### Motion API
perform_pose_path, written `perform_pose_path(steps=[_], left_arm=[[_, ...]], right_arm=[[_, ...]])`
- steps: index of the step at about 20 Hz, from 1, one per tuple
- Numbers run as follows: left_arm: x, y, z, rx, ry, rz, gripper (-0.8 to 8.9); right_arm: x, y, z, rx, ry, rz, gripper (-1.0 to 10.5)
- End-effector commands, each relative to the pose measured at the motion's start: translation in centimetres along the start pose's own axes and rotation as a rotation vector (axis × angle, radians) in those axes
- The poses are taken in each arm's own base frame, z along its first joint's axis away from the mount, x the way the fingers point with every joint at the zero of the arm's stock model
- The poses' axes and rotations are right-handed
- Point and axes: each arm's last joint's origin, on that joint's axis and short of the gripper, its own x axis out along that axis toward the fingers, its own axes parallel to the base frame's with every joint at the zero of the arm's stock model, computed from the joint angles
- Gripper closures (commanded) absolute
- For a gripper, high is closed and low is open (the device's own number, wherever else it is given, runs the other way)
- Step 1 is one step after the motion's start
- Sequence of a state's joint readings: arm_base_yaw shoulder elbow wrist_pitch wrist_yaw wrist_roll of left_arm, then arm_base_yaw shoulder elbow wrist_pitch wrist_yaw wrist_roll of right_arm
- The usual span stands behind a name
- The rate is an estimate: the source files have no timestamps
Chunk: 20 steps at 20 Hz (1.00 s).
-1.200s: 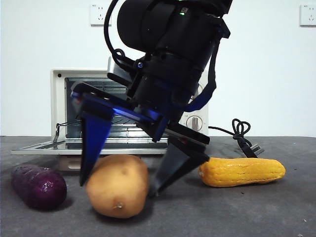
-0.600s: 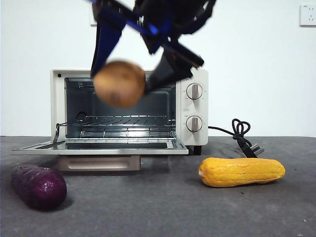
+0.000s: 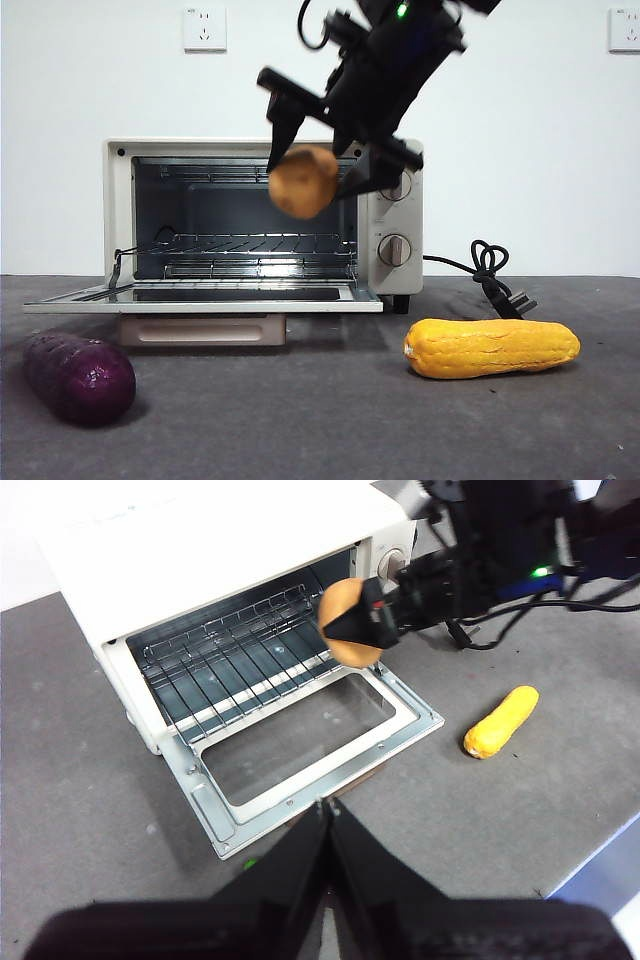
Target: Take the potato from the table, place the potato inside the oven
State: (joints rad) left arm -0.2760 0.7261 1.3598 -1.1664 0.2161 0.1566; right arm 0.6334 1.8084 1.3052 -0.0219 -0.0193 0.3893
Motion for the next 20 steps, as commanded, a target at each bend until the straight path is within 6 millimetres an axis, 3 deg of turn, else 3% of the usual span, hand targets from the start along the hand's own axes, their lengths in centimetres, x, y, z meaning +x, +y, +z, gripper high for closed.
perform_pose_path(steps=[1,6,14,16,20], left_arm=[[0.0,0.0,-0.2,-0.003,0.011,-0.002,8.21],[0.0,-0.1,-0.5,-0.008,0.04,-0.007,8.21],[0.0,-0.1,-0.5,-0.013,0.041,-0.023,8.21],[0.0,-0.2,-0.5,-0.015,0.044,-0.034,8.21],[0.0,-0.1,-0.5,-0.014,0.043,-0.033,8.21]], right_arm=[[2.0,0.0,-0.2,0.034,-0.001,0.004,9.6],[4.1,-0.2,0.1,0.073,-0.124,-0.028,9.6],[6.1,-1.0,-1.5,0.079,-0.103,-0.07,9.5],[6.1,-1.0,-1.6,0.078,-0.094,-0.074,8.5],[6.1,-0.9,-1.4,0.079,-0.111,-0.063,5.2]])
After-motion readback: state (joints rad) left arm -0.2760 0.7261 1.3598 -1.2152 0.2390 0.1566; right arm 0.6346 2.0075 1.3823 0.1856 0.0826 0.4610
